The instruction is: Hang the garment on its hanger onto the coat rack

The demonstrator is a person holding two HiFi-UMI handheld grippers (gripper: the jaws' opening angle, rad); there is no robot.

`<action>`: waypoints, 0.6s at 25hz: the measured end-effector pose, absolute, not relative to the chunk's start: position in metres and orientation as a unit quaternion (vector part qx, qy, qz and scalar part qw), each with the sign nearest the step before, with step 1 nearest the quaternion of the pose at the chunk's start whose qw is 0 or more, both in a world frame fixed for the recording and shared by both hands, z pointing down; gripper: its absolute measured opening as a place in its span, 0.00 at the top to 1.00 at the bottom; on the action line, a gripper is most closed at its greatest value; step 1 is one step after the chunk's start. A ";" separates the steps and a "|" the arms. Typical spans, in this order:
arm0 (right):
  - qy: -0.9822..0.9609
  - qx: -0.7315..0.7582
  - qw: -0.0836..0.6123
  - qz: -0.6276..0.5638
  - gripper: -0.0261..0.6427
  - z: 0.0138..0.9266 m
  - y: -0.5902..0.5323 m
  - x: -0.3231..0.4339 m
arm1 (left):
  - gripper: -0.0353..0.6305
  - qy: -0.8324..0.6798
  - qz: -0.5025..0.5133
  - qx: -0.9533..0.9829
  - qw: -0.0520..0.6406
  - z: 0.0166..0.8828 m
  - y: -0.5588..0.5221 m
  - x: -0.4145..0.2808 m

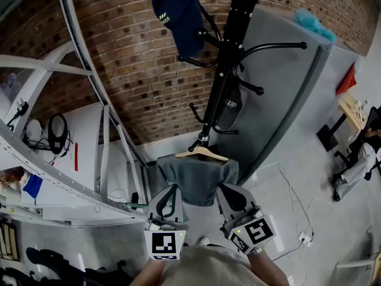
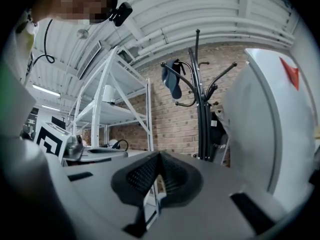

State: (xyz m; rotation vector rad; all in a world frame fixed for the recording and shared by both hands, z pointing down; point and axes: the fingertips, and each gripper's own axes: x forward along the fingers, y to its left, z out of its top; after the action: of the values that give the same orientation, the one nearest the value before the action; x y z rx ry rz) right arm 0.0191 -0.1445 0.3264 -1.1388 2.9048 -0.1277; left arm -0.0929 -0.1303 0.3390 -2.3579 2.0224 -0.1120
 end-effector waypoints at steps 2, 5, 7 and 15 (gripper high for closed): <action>0.930 -0.364 0.012 -0.045 0.93 0.327 -0.144 0.019 | 0.94 0.670 -0.030 -0.742 0.014 0.338 -0.126 -0.101; 0.931 -0.361 0.008 -0.048 0.93 0.330 -0.141 0.020 | 0.94 0.689 -0.032 -0.724 0.018 0.341 -0.121 -0.113; 0.933 -0.358 0.006 -0.048 0.93 0.332 -0.140 0.020 | 0.94 0.691 -0.030 -0.722 0.016 0.343 -0.120 -0.116; 0.935 -0.351 0.000 -0.049 0.93 0.336 -0.136 0.014 | 0.94 0.701 -0.042 -0.712 0.010 0.350 -0.105 -0.129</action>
State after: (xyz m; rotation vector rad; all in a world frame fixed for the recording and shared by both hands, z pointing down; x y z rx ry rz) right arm 0.0140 -0.1358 0.3356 -1.1044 2.9379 -0.1528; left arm -0.1288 -0.1049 0.3502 -2.2213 2.1896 -0.1298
